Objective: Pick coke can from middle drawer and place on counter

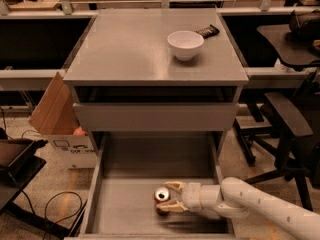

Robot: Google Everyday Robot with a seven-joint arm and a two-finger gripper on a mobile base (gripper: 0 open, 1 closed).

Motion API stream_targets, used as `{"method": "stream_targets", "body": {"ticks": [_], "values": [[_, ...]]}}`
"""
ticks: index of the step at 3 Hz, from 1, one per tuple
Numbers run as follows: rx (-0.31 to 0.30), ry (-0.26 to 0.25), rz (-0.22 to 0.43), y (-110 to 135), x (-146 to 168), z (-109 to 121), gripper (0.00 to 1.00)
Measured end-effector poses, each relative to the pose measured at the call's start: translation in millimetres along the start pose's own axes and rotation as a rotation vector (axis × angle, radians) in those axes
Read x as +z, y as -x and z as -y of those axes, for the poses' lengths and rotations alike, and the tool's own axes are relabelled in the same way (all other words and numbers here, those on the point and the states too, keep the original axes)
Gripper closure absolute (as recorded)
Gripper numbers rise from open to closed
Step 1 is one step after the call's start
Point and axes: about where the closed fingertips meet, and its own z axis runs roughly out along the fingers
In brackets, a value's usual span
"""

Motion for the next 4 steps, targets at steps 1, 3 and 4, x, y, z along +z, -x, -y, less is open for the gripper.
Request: {"method": "stream_targets", "body": {"ticks": [1, 3, 4], "values": [[-0.02, 0.049, 0.025, 10.3, 19.6, -17.0, 0.72], [-0.016, 0.105, 0.056, 120.4, 11.8, -28.7, 1.0], [0.0, 0.125, 0.084, 273.7, -10.6, -10.5, 1.0]]}}
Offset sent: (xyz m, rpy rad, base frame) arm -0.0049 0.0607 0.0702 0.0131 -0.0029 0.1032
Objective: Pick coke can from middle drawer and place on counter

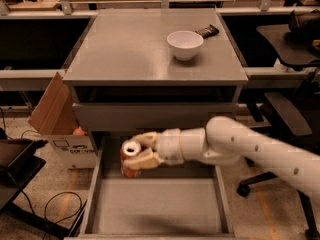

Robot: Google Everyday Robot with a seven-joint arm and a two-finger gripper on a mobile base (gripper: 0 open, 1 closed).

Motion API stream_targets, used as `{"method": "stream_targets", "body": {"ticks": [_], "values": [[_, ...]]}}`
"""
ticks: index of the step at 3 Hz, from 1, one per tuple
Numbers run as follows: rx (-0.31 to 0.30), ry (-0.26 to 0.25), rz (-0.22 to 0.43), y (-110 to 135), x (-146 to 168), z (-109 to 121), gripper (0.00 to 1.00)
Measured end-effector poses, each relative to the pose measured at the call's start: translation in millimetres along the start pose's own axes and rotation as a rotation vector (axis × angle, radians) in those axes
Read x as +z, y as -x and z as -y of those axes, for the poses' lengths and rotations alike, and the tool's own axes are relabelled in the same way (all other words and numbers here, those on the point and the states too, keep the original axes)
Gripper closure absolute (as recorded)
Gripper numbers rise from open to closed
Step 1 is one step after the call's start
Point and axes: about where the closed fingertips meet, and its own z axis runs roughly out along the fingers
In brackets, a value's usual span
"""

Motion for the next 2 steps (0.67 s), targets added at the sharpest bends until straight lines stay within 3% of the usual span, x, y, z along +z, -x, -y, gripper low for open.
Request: {"method": "stream_targets", "body": {"ticks": [1, 2], "values": [[-0.068, -0.057, -0.054, 115.5, -15.1, 50.4, 1.0], [-0.273, -0.202, -0.2, 264.3, -53.1, 93.3, 1.0]]}}
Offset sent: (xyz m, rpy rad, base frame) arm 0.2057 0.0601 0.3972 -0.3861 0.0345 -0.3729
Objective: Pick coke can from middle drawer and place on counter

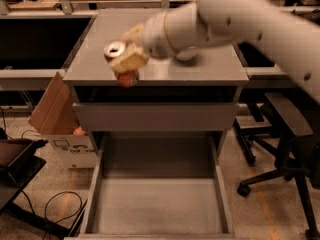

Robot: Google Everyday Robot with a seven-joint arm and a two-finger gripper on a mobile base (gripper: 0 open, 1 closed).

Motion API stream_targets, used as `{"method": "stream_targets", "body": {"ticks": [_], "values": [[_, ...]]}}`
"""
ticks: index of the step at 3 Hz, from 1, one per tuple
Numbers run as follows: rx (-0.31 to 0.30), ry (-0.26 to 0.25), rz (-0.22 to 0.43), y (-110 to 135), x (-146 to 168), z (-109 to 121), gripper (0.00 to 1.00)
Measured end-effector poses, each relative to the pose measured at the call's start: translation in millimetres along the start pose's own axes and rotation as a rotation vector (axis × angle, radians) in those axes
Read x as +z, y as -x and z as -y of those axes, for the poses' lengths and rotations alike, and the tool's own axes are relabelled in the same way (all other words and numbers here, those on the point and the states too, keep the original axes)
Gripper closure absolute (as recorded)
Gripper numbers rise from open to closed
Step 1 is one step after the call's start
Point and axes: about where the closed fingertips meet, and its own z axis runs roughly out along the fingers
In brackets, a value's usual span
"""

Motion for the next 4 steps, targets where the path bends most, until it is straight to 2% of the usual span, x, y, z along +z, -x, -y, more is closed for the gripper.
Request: {"method": "stream_targets", "body": {"ticks": [1, 2, 3, 4], "values": [[-0.05, -0.051, -0.13, 39.4, -24.1, 44.5, 1.0], [0.038, -0.138, -0.238, 61.2, -4.9, 110.4, 1.0], [0.181, -0.154, -0.234, 66.7, 57.0, 125.9, 1.0], [0.389, -0.154, -0.197, 47.4, 117.5, 126.9, 1.0]]}}
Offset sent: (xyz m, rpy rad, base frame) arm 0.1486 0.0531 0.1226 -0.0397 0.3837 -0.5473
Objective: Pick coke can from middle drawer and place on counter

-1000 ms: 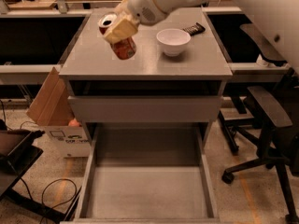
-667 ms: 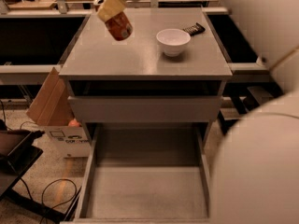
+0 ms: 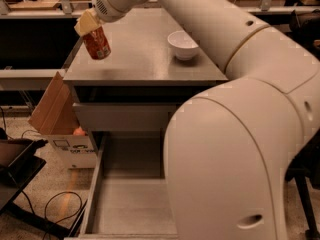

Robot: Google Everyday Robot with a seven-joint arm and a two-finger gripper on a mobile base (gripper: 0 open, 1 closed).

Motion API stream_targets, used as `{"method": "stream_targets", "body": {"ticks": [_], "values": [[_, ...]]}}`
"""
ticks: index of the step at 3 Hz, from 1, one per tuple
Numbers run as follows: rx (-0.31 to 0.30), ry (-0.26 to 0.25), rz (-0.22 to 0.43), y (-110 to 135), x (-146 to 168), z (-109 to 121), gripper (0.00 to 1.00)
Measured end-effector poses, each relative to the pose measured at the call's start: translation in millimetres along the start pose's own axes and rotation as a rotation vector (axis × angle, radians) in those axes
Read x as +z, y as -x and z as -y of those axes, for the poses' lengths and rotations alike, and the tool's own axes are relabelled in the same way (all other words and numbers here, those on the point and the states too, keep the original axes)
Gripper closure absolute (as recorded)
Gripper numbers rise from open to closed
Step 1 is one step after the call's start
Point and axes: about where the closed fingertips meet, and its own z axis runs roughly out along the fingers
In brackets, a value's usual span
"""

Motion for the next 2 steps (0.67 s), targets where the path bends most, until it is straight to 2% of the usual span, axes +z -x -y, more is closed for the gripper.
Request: {"method": "stream_targets", "body": {"ticks": [1, 2], "values": [[0.199, 0.042, 0.084, -32.7, 65.7, -1.8, 1.0], [0.225, 0.05, 0.134, -42.4, 74.0, 2.0, 1.0]]}}
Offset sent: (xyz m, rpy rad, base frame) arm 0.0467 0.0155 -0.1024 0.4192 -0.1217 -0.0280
